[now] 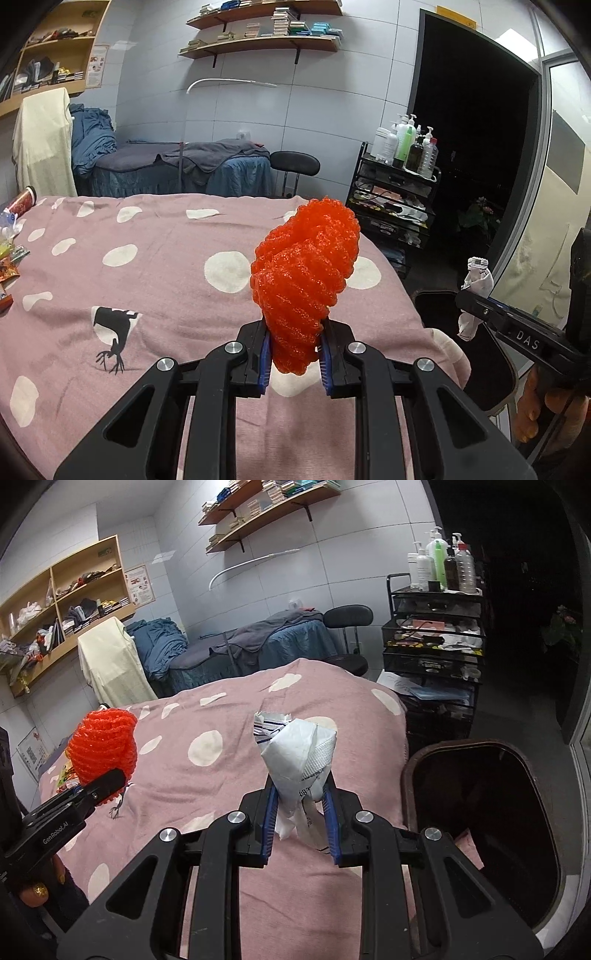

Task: Collect trash
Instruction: 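Carry the white tissue with the right tool into the bin and release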

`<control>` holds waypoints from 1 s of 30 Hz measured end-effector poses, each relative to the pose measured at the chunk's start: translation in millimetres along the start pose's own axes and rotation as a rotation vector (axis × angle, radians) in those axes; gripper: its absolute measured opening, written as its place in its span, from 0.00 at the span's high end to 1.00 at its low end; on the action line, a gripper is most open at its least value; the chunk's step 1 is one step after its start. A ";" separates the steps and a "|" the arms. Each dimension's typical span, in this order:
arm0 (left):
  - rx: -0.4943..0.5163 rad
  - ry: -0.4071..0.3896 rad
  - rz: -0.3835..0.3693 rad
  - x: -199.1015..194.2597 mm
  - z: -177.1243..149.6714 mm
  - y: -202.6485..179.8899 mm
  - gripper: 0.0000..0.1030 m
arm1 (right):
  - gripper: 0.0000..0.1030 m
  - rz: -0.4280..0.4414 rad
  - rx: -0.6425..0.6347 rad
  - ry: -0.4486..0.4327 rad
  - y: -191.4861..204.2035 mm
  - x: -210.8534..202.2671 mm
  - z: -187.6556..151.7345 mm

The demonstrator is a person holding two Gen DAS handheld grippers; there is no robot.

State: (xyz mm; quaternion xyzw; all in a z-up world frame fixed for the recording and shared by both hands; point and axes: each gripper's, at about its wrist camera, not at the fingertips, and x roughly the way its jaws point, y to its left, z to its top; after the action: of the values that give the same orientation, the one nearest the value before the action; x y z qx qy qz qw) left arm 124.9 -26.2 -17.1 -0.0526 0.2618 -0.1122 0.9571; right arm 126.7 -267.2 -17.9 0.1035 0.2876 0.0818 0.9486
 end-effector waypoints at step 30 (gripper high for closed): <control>0.119 0.046 -0.171 5.6 -18.4 -87.9 0.80 | 0.34 -0.344 0.291 0.170 -152.6 26.5 -54.6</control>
State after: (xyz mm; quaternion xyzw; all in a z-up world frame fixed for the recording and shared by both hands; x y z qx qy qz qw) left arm 103.7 -113.5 -21.6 -0.0154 0.2713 -0.2102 0.9391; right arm 132.3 -400.6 -113.4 0.1812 0.3884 -0.1151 0.8961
